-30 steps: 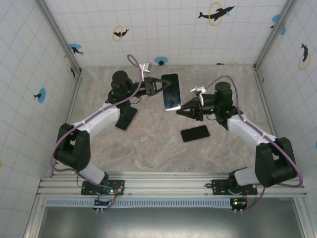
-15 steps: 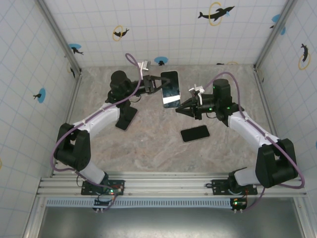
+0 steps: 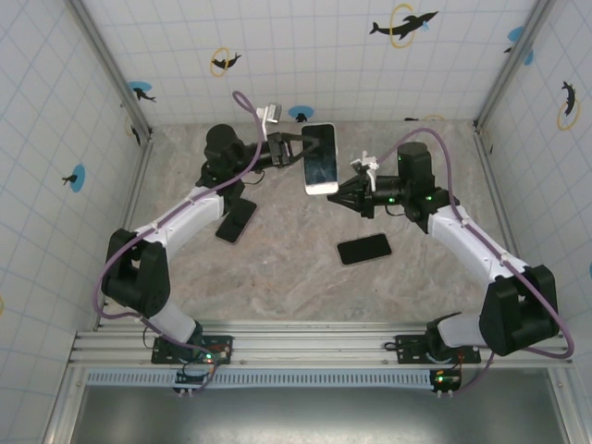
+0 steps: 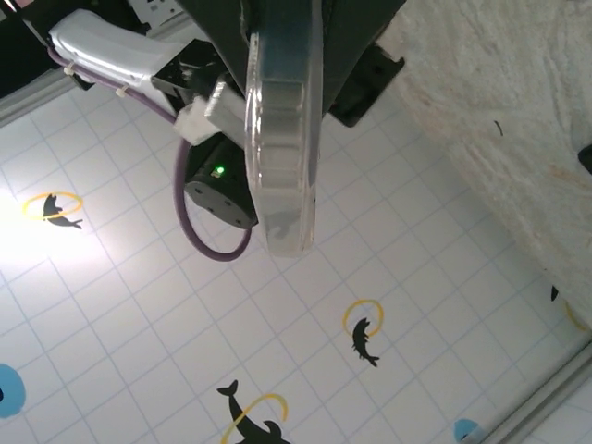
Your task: Take the phone out of the phone case
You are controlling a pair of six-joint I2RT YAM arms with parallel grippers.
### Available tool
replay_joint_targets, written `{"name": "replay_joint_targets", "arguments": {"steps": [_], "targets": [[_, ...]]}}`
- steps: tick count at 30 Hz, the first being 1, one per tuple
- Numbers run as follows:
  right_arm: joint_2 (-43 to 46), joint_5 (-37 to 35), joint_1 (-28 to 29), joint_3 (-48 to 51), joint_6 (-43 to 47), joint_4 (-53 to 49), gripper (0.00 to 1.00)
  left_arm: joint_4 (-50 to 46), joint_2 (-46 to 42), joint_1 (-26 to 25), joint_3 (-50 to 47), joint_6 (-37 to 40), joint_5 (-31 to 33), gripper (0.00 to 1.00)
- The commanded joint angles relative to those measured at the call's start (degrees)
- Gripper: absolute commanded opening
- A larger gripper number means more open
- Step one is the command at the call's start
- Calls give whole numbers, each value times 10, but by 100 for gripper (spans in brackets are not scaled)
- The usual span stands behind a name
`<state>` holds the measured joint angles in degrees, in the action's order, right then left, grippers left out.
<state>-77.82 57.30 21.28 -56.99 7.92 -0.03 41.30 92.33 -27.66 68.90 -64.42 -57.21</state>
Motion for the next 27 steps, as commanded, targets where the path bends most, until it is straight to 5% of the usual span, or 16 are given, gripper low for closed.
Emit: {"name": "replay_joint_targets", "arguments": {"steps": [1, 5, 9, 15, 27], "targets": [[-6, -144, 1, -19, 8, 40, 3, 5, -21, -52, 26, -64, -85, 0], [-5, -169, 9, -26, 13, 40, 4, 6, -21, -55, 26, -64, -85, 0], [8, -118, 3, -3, -27, 95, 9, -46, -24, -53, 29, -17, -76, 0], [41, -60, -13, 75, -159, 265, 29, -93, -24, -46, 35, 49, -45, 0], [26, -19, -24, 100, -309, 398, 39, -48, -26, -46, 13, 23, -66, 0]]}}
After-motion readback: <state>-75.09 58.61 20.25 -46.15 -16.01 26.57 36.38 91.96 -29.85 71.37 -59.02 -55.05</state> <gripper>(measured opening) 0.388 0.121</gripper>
